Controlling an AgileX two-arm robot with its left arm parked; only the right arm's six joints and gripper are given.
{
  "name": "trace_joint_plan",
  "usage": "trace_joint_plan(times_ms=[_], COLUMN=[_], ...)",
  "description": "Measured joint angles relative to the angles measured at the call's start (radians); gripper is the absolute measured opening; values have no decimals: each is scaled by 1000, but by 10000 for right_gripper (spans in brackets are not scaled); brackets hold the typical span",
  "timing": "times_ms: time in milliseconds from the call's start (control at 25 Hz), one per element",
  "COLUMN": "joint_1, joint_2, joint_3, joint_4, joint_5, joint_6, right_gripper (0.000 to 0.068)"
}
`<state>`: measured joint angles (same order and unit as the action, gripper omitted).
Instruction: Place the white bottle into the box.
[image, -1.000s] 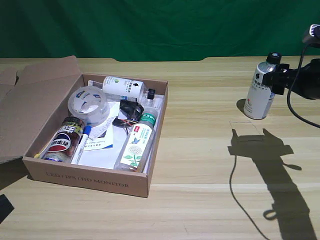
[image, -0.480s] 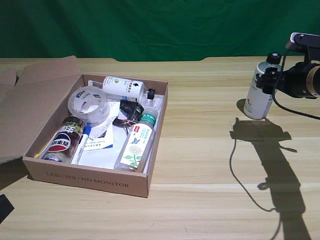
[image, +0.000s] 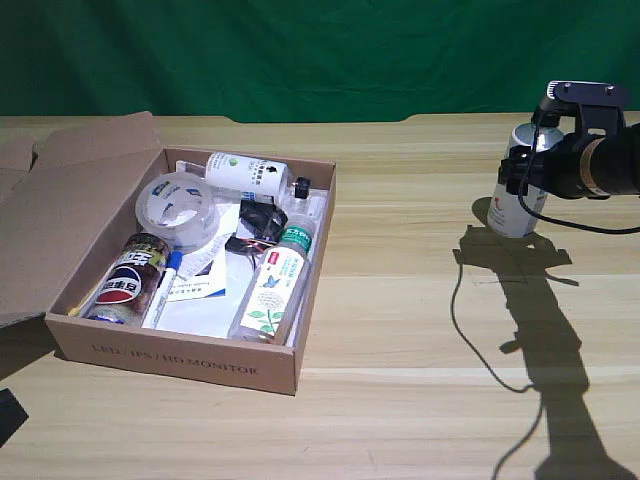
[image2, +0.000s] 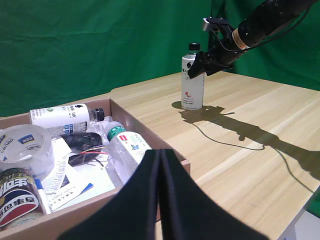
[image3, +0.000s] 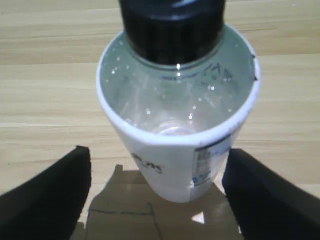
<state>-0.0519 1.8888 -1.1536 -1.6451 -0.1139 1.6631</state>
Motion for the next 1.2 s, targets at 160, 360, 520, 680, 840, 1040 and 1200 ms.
trace_joint_plan(times_ms=[160, 360, 520, 680, 840, 1040, 1200], joint_1=[1, 1, 3, 3, 5, 5, 9], joint_2=[29, 63, 106, 169, 233, 292, 303], joint_3=[-19, -22, -49, -97, -155, -223, -239], joint_4=[0, 0, -2, -3, -3, -3, -3], joint_5=[25, 81, 93, 94, 102, 120, 141], joint_6=[0, 0, 0, 0, 0, 0, 2], right_gripper=[636, 634, 632, 630, 620, 590, 534])
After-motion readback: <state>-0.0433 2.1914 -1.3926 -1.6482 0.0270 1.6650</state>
